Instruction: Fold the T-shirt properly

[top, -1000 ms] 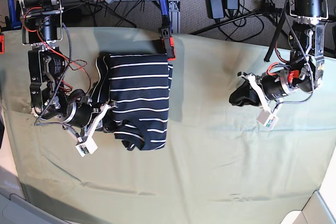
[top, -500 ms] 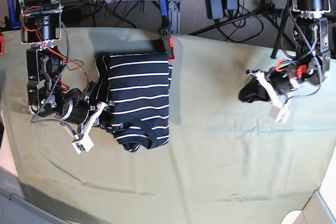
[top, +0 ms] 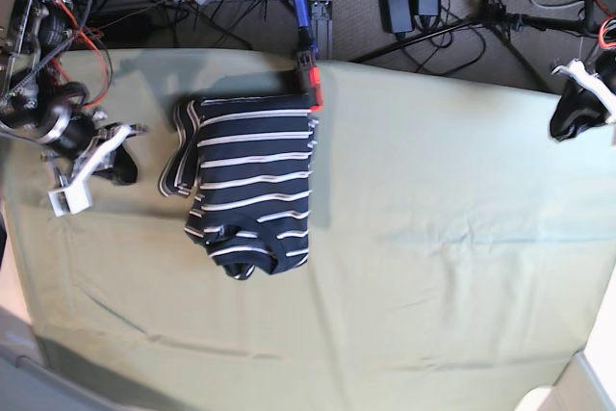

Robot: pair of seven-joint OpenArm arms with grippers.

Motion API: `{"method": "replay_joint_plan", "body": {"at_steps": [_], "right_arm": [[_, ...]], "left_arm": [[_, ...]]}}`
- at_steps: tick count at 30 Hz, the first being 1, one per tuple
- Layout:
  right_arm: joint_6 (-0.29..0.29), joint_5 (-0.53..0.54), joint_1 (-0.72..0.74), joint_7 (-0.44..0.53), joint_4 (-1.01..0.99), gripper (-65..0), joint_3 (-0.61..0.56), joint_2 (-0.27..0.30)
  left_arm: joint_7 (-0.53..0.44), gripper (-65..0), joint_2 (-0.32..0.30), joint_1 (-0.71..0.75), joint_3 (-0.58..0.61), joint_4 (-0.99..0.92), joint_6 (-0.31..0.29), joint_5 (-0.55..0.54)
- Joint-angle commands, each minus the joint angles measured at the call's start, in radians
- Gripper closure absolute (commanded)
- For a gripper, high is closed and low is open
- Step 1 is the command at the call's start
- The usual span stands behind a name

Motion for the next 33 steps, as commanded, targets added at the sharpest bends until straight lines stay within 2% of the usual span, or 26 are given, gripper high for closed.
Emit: {"method": "replay_joint_plan", "body": {"at_steps": [1, 5, 8, 13, 21, 27, 31, 33], "right_arm": [[0.04, 0.018, -0.031, 0.014, 0.034, 0.0, 0.04, 0.018], [0.04, 0.072, -0.18, -0.008, 0.094, 0.0, 0.169, 0.017], [0.04, 0.1, -0.289, -0.036, 0.105, 0.0, 0.23, 0.017], [0.041, 0.108, -0.469, -0.083, 0.105, 0.0, 0.241, 0.004], [0.04, 0.089, -0.766, -0.089, 0.087, 0.0, 0.241, -0.079], [0.032, 0.047, -0.846, -0.09, -0.018, 0.0, 0.239, -0.171], [0.003, -0.002, -0.823, -0.089, -0.182, 0.0, 0.208, -0.175], [-0.024, -0.073, -0.786, -0.089, -0.284, 0.0, 0.164, -0.167]], "left_arm": [[-0.021, -5.6, -0.014, 0.023, -0.016, 0.016, -0.016, -0.02], [-0.021, -5.6, -0.006, 0.125, -0.025, 0.014, -0.016, 0.01], [-0.022, -5.6, 0.026, 0.201, -0.025, 0.01, -0.016, 0.039], [-0.022, -5.6, 0.069, 0.291, -0.024, -0.062, -0.016, 0.063], [-0.022, -5.5, 0.068, 0.371, -0.021, -0.343, -0.016, 0.172], [-0.068, -5.5, 0.062, 0.37, 0.007, -0.551, 0.0, 0.307], [-0.11, -5.5, 0.032, 0.351, 0.153, -0.625, 0.073, 0.395], [-0.124, -5.5, 0.016, 0.315, 0.261, -0.661, 0.109, 0.464]]}}
